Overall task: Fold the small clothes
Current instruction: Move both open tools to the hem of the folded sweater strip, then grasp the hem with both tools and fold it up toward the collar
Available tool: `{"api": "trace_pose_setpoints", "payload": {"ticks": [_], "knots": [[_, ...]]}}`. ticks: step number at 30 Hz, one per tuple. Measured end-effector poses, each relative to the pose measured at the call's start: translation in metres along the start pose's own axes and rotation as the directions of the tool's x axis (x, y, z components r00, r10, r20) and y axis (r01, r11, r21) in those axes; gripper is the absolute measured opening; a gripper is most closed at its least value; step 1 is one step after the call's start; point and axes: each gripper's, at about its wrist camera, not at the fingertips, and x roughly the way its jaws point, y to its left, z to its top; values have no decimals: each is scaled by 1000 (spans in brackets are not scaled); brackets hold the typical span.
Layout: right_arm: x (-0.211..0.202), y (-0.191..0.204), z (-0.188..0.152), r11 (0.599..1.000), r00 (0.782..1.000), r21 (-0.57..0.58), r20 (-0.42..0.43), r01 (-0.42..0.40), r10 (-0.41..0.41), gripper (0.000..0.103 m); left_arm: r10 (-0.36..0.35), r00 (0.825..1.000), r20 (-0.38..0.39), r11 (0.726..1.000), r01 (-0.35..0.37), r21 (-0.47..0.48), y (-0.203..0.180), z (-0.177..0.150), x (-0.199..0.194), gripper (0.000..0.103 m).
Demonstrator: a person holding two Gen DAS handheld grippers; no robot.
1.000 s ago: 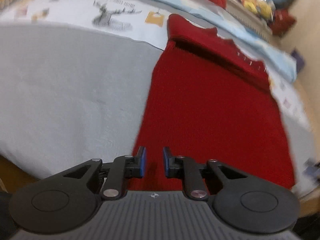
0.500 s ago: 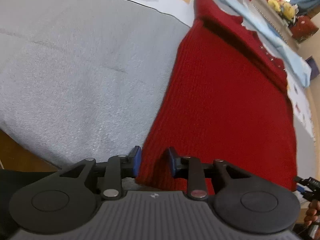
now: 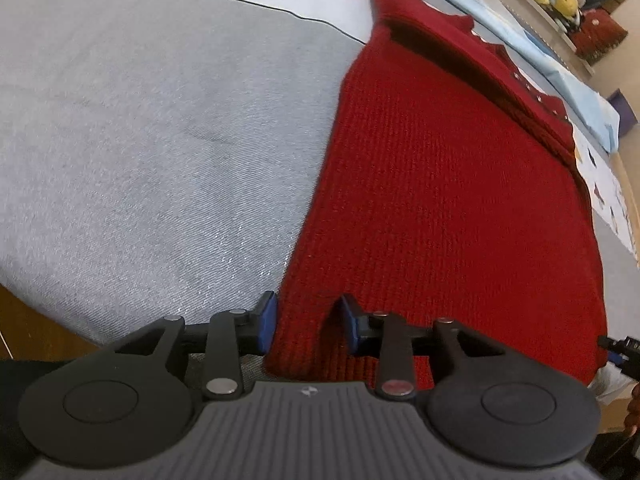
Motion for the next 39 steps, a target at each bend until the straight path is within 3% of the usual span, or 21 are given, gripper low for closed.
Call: {"api": "trace_pose_setpoints", "payload": {"ticks": [2, 3, 4, 5, 6, 9, 12, 15, 17, 18, 20, 24, 29, 39], "knots": [[1, 2, 0, 1000, 1000, -16, 2, 5, -5, 39, 7, 1000, 5, 1000, -7, 18, -4, 0, 1, 33], [1, 4, -1, 1000, 1000, -25, 5, 6, -5, 34, 8, 1000, 8, 1000, -8, 23, -7, -1, 0, 18], [0, 5, -1, 1000, 1000, -28, 9, 4, -4, 30, 0, 1000, 7, 1000, 0, 23, -7, -1, -2, 15], [-1, 4, -1, 1000, 1000, -24, 19, 6, -6, 15, -4, 1000, 13, 1000, 4, 24, -8, 0, -4, 13], [-3, 3, 0, 1000, 999, -12, 36, 4, -3, 12, -11, 1000, 21, 1000, 11, 24, -8, 1, -9, 13], [-9, 0, 1, 999, 998, 12, 58, -34, 34, 12, -50, 998, 34, 999, 50, -3, -6, 2, -17, 13], [-4, 1, -1, 1000, 999, 0, 27, -18, 18, 20, -17, 1000, 1, 1000, 17, -9, -4, 2, -8, 16], [0, 6, -2, 999, 1000, -40, 17, 9, -9, 21, -2, 1000, -23, 1000, 2, 18, -9, 1, 0, 18], [0, 9, -2, 999, 1000, -48, 15, 15, -14, 22, -1, 1000, -15, 1000, 1, 30, -11, 1, -1, 13], [-1, 10, -1, 999, 1000, -51, 15, 14, -13, 15, -1, 1000, -6, 999, 1, 32, -12, 1, -3, 12], [-3, 11, -2, 998, 1000, -57, 28, 4, -2, 11, -14, 1000, 21, 1000, 14, 23, -14, 1, -11, 11], [-14, 7, -3, 999, 997, -32, 72, -40, 42, 11, -29, 999, 35, 1000, 29, -5, -8, 2, -17, 12], [-7, 1, -4, 996, 997, 38, 21, -77, 76, 14, -13, 999, -31, 1000, 13, -6, -3, 1, -4, 15], [-6, 10, -6, 999, 999, -29, 26, -39, 39, 11, 9, 1000, -4, 999, -9, 48, -12, -1, -4, 12]]}}
